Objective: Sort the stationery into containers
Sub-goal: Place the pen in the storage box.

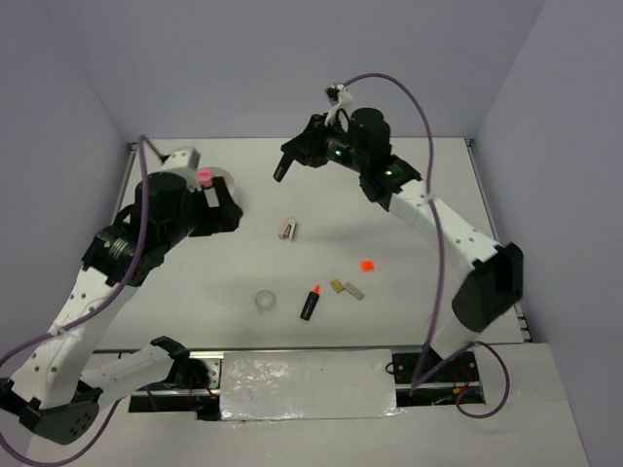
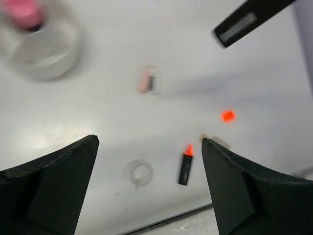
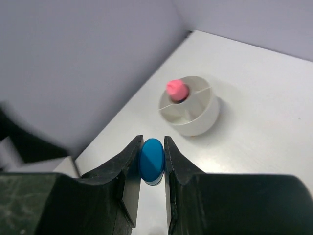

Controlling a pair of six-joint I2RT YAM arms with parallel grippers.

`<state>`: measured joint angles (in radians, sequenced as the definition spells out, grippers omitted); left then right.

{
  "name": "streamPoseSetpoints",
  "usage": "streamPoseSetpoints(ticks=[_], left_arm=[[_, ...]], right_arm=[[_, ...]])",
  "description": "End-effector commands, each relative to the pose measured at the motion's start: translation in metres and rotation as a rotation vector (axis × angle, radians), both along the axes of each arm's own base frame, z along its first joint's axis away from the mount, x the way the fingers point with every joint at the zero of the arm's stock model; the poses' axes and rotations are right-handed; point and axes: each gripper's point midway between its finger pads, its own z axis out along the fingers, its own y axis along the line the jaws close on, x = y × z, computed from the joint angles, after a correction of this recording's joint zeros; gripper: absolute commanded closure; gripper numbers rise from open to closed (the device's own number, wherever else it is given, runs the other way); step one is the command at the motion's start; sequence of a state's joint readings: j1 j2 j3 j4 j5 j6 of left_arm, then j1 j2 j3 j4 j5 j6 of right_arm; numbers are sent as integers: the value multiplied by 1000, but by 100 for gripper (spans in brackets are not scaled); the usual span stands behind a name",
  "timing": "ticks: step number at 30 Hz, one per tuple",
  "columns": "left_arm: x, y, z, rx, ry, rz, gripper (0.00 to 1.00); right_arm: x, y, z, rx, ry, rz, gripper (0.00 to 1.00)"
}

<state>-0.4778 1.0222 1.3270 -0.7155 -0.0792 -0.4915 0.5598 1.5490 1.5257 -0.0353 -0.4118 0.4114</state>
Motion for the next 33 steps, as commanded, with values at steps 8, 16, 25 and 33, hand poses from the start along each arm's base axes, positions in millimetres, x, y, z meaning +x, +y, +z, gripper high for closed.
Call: streamPoseSetpoints(ticks=[8,16,25,33], left_arm=[[-50,108,-20,32,68,561,1],[-60,103,-43,38,140,528,1],[-62,101,-38,-2,106,511,1],[-58,96,-34,0,83,472,1]], right_arm=[[124,75,-68,75,131,-276,100],[151,125,-111,62,179,-227,100],[146,169,-150,41,204,-131,100],[148,184,-173,25,201,-108,97]])
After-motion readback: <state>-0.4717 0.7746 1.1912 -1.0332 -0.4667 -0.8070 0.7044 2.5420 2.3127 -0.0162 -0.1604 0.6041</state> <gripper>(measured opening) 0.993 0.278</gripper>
